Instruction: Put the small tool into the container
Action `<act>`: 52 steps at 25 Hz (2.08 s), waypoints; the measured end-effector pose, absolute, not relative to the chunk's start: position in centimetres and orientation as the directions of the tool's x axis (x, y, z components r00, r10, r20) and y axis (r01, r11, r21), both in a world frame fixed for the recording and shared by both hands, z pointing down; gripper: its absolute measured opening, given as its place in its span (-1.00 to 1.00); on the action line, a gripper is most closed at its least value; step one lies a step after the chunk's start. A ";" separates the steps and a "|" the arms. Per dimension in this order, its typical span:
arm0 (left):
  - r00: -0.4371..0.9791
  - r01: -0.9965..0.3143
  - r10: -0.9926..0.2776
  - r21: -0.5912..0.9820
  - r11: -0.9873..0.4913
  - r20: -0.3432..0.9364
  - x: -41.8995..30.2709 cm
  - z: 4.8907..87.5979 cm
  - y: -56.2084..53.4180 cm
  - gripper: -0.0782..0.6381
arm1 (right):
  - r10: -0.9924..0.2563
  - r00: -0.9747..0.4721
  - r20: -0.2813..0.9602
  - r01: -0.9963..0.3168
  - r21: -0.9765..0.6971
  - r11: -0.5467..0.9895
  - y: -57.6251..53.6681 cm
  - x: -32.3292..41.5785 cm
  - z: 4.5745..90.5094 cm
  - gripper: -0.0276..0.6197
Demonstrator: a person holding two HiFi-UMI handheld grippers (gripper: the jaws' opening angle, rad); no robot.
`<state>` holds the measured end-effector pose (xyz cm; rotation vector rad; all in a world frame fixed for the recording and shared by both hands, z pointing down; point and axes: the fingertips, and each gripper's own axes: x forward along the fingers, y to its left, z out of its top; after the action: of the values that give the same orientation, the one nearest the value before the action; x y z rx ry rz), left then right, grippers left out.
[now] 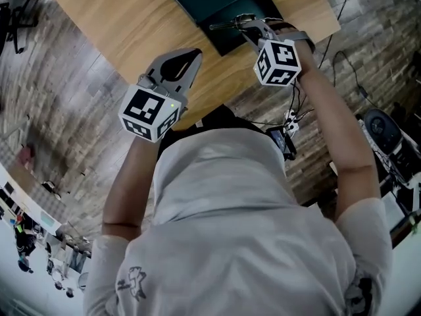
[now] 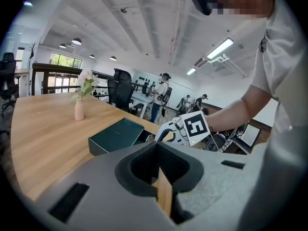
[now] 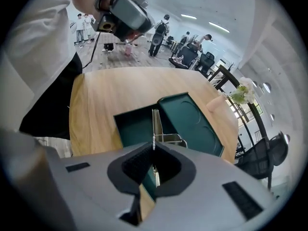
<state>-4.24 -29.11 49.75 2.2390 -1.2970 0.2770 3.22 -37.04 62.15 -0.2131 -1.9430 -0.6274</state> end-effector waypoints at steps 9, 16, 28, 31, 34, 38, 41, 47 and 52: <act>0.519 -0.852 -0.721 0.345 -0.394 0.459 -4.3 51.7 -29.2 -0.76 | -0.154 -0.390 0.908 0.458 0.337 0.823 -37.7 1.6 65.6 -0.88; 0.516 -0.855 -0.720 0.338 -0.394 0.464 -3.8 51.9 -29.2 -0.76 | -0.180 -0.379 0.908 0.482 0.360 0.799 -37.7 1.6 66.6 -0.88; 0.530 -0.843 -0.725 0.364 -0.396 0.440 -3.5 50.8 -29.2 -0.76 | -0.156 -0.382 0.911 0.422 0.322 0.848 -37.4 2.2 65.8 -0.60; 0.537 -0.839 -0.722 0.364 -0.404 0.437 -3.7 50.4 -28.7 -0.76 | -0.147 -0.380 0.913 0.407 0.308 0.860 -36.8 2.4 65.1 -0.55; 0.544 -0.836 -0.720 0.355 -0.419 0.431 -4.2 49.8 -28.1 -0.76 | -0.156 -0.394 0.906 0.373 0.313 0.874 -36.1 2.4 63.8 -0.54; 0.552 -0.831 -0.718 0.346 -0.435 0.423 -4.4 48.7 -27.0 -0.76 | -0.180 -0.416 0.891 0.319 0.328 0.889 -35.2 2.6 62.0 -0.54; 0.561 -0.826 -0.715 0.337 -0.452 0.417 -4.7 47.6 -26.1 -0.76 | -0.203 -0.436 0.877 0.267 0.341 0.901 -34.4 2.5 60.3 -0.54; 0.596 -0.803 -0.706 0.318 -0.504 0.383 -5.6 45.2 -24.5 -0.76 | -0.265 -0.506 0.821 0.104 0.363 0.926 -32.9 1.3 56.0 -0.57; 0.617 -0.786 -0.697 0.260 -0.560 0.366 -6.3 43.2 -22.6 -0.76 | -0.307 -0.567 0.764 -0.053 0.338 0.940 -30.5 0.6 52.2 -0.66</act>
<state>-6.30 -22.57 43.18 2.4462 -1.1815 0.3101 0.62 -30.50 52.16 0.2544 -2.1572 -0.3453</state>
